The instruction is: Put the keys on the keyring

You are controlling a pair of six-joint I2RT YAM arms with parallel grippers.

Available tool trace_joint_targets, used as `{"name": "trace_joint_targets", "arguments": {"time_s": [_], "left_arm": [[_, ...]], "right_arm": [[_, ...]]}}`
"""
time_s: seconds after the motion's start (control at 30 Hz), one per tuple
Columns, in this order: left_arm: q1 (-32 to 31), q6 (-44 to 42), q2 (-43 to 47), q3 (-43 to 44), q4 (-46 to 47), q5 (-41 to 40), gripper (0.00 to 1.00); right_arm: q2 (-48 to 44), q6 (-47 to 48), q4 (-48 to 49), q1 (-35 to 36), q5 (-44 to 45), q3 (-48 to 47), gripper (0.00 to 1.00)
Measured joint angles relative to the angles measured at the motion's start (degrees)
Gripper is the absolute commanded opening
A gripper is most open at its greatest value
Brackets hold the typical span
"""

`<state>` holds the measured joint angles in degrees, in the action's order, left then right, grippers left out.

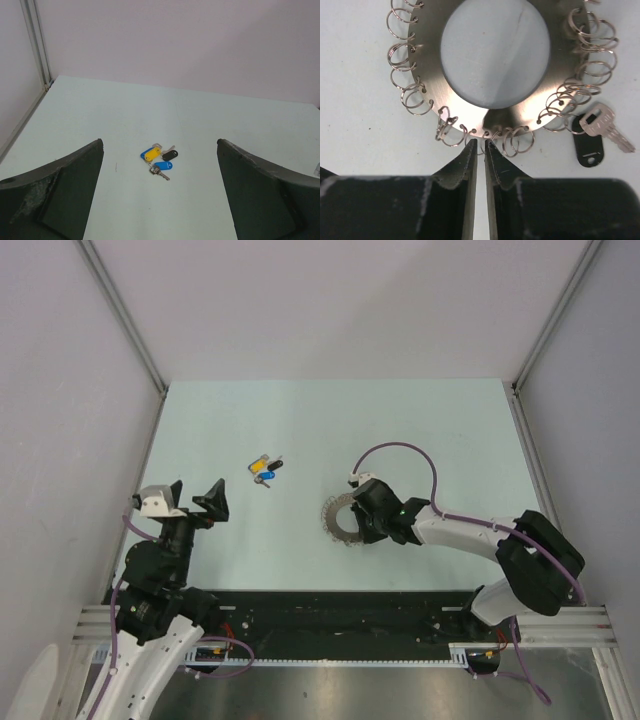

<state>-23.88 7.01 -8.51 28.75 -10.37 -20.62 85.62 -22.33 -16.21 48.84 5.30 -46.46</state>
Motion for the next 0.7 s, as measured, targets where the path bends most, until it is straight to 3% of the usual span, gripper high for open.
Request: {"name": "trace_joint_targets", "arguments": {"time_s": [0.3, 0.7], "left_arm": [[0.00, -0.02, 0.00, -0.26, 0.02, 0.07, 1.00], [0.00, -0.02, 0.00, -0.26, 0.02, 0.09, 1.00]], "right_arm": [[-3.04, 1.18, -3.32, -0.15, 5.64, -0.20, 0.18], [0.52, -3.30, -1.05, -0.20, 3.39, -0.52, 0.22]]}}
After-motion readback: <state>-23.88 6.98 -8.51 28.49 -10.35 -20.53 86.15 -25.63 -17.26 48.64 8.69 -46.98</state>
